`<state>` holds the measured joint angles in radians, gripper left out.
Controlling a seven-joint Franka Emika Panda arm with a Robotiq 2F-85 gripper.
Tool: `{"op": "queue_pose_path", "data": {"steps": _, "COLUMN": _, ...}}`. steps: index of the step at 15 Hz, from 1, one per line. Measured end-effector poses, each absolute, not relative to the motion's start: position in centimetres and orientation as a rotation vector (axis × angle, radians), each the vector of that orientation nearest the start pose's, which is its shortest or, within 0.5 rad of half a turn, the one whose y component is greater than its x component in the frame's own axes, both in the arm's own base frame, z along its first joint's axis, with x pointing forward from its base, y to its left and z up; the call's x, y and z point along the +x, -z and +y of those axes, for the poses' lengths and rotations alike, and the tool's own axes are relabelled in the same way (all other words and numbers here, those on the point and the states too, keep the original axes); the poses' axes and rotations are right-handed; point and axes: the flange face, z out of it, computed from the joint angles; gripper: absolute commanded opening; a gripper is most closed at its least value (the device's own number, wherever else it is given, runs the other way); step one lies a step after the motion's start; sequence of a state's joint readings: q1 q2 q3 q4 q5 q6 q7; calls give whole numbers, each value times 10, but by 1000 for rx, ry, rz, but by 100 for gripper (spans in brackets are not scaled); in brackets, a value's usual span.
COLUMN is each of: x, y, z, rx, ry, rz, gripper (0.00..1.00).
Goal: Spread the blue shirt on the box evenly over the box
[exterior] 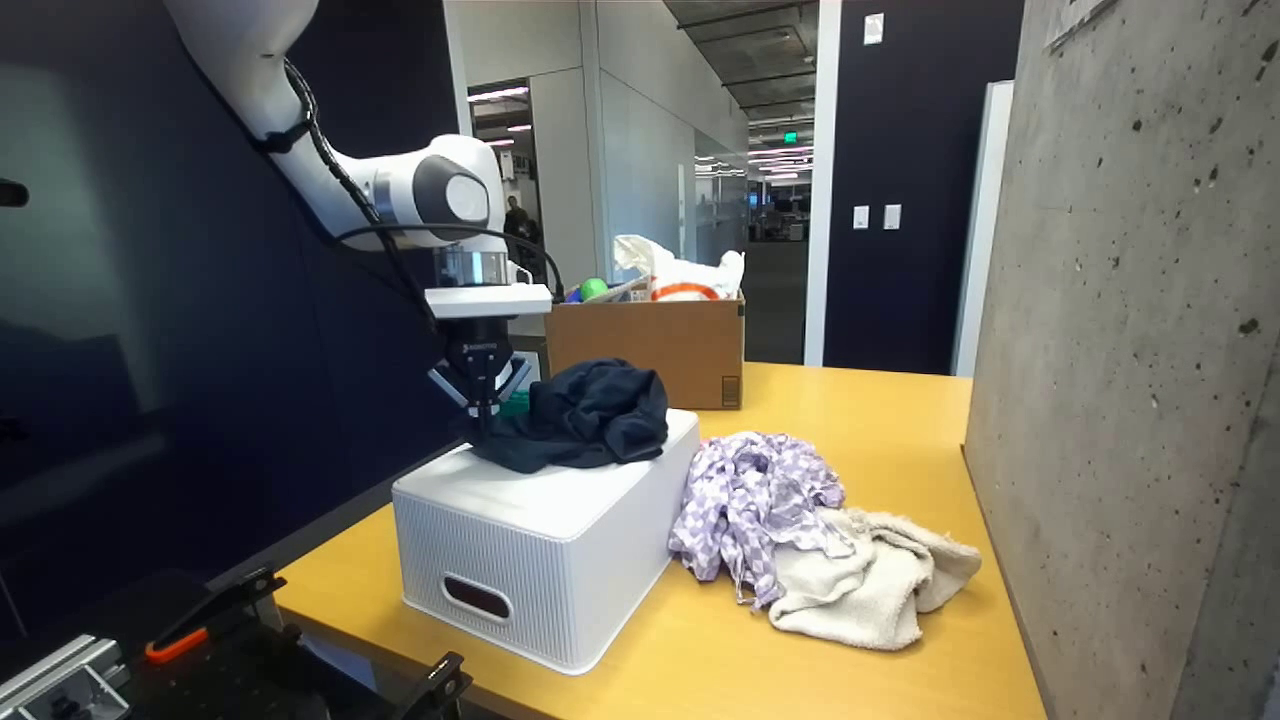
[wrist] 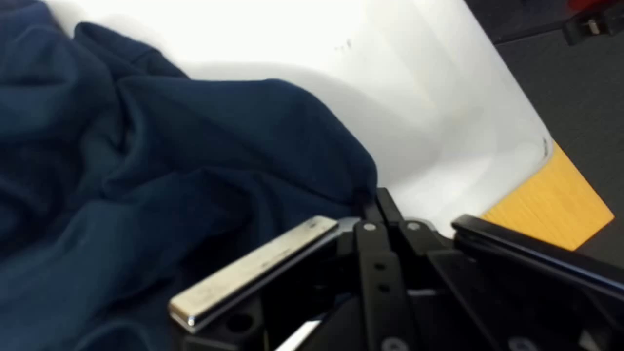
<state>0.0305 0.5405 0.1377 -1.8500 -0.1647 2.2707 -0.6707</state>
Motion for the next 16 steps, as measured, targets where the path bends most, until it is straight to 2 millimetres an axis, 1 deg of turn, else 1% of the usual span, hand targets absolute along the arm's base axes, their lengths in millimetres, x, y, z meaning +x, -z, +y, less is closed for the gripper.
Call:
{"op": "queue_pose_path", "data": {"steps": 2, "x": 631, "y": -252, "z": 116, "rx": -2811, "ry": -164, "rz": -1480, "gripper": 1}}
{"op": "queue_pose_path", "data": {"steps": 7, "x": 646, "y": -336, "z": 166, "rx": -2806, "ry": -75, "rz": -1616, "gripper": 1}}
{"op": "queue_pose_path", "data": {"steps": 12, "x": 657, "y": -401, "z": 207, "rx": -2793, "ry": 17, "rz": -1697, "gripper": 1}}
{"op": "queue_pose_path", "data": {"steps": 16, "x": 658, "y": -454, "z": 245, "rx": -2767, "ry": 86, "rz": -1773, "gripper": 1}}
